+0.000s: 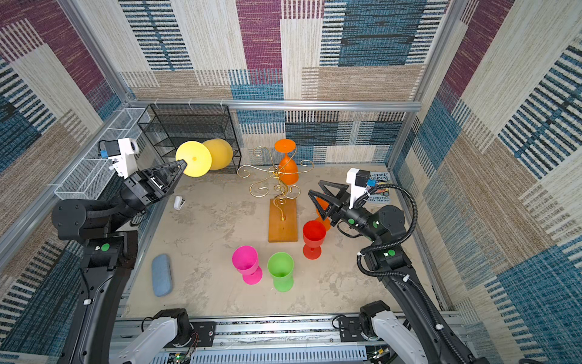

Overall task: Take the wine glass off the wine glass rack
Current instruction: Place the wine glass at the top-right of the table.

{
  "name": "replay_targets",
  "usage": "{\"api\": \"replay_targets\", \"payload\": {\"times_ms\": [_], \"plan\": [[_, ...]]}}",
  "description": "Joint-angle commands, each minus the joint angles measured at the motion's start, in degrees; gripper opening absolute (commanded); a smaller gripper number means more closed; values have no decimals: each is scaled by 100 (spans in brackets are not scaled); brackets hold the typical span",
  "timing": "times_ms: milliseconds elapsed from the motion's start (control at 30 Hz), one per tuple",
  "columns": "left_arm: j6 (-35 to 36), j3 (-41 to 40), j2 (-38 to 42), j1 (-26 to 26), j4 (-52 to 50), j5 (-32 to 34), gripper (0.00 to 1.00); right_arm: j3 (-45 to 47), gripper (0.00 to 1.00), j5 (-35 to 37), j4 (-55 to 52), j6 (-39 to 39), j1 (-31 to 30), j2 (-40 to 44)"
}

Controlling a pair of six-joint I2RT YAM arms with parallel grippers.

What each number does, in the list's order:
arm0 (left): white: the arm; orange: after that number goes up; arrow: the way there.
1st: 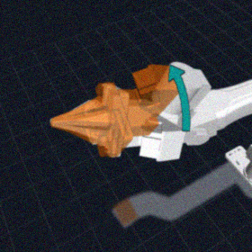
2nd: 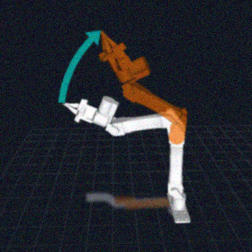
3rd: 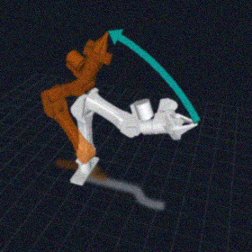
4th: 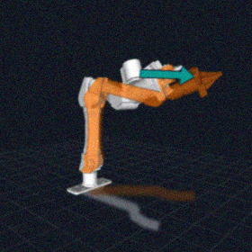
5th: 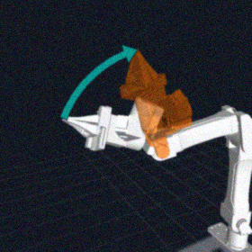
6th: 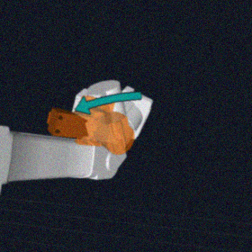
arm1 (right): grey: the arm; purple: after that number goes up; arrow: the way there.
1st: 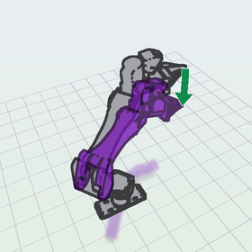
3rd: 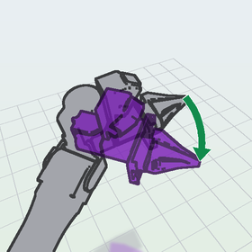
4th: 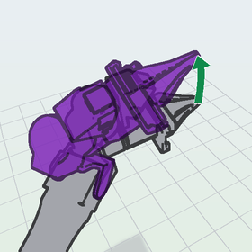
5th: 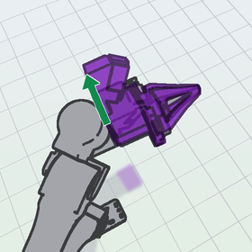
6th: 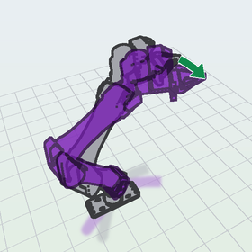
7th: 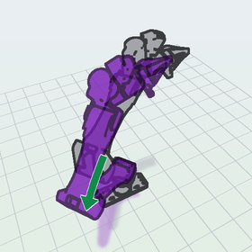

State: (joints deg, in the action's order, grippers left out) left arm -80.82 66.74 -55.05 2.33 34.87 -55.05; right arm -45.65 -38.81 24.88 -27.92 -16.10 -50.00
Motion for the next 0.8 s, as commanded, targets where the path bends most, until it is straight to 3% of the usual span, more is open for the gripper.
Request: {"api": "replay_targets", "payload": {"times_ms": [0, 133, 467, 767], "plan": [[-2032, -205, -224, -26, 2683, 108, 0, 71, 64, -878, 1801, -618, -5, -379], [-2772, -410, -384, -151, 3783, 519, 0, -78, 64, -1284, 3198, -1317, -3, -1137], [-2237, -656, -481, -1092, 3885, 867, 0, -1264, 67, -1861, 5608, -2960, -24, -3258], [-2241, -830, -1295, -1869, 4598, 1226, 0, -1653, 67, -2094, 6610, -3721, -69, -3921]]}}
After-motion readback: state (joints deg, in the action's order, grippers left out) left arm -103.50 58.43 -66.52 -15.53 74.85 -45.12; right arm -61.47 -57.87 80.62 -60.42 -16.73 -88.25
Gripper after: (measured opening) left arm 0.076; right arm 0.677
